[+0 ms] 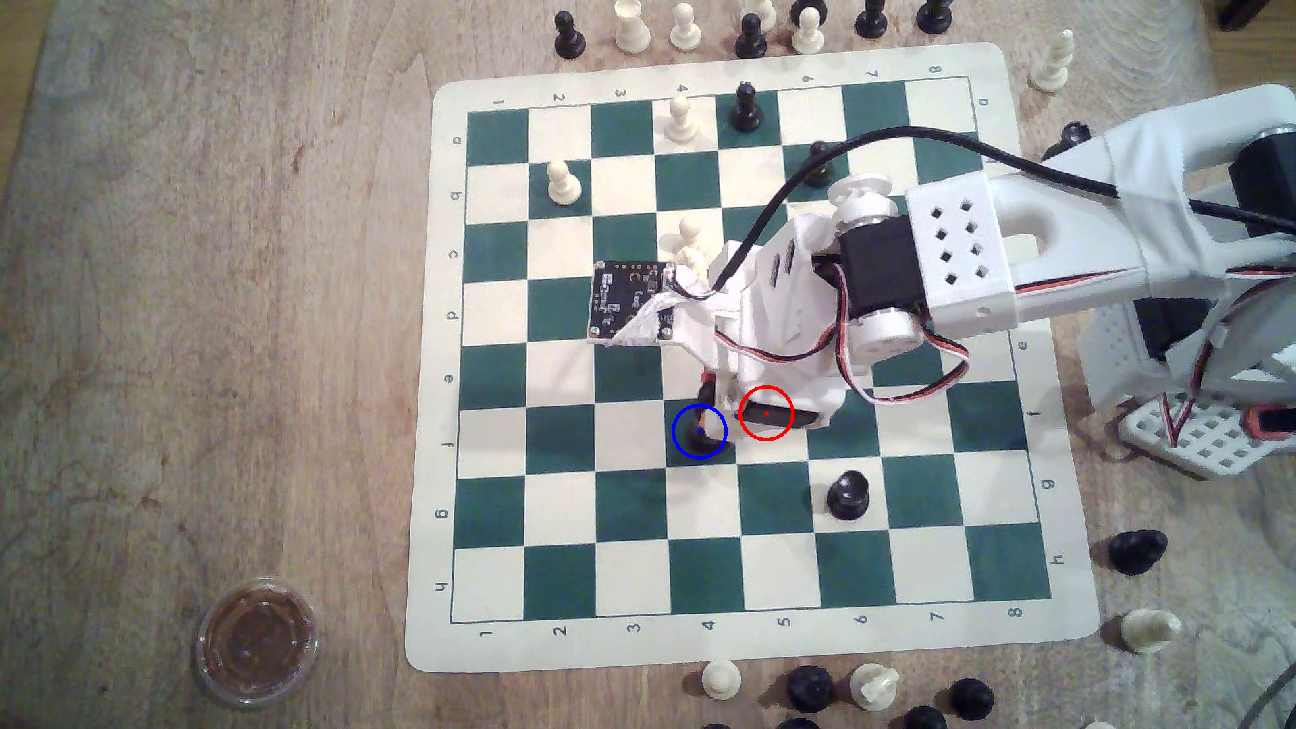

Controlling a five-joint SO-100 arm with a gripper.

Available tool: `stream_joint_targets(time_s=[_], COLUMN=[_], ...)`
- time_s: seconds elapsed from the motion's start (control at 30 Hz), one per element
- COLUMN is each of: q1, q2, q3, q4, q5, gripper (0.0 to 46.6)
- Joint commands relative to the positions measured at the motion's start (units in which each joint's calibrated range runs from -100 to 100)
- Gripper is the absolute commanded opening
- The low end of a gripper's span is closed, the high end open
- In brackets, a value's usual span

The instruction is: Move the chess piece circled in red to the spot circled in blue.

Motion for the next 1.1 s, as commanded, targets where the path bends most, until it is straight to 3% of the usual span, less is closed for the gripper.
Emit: stream_joint_targets(time_s=[0.0, 1.07], q1=[0.6, 1.8], q2=[0.4, 4.5], q3=[-6.9, -7.7], q4=[-1.0, -2.5], q5=[0.2, 0.6], gripper=[0.2, 0.3])
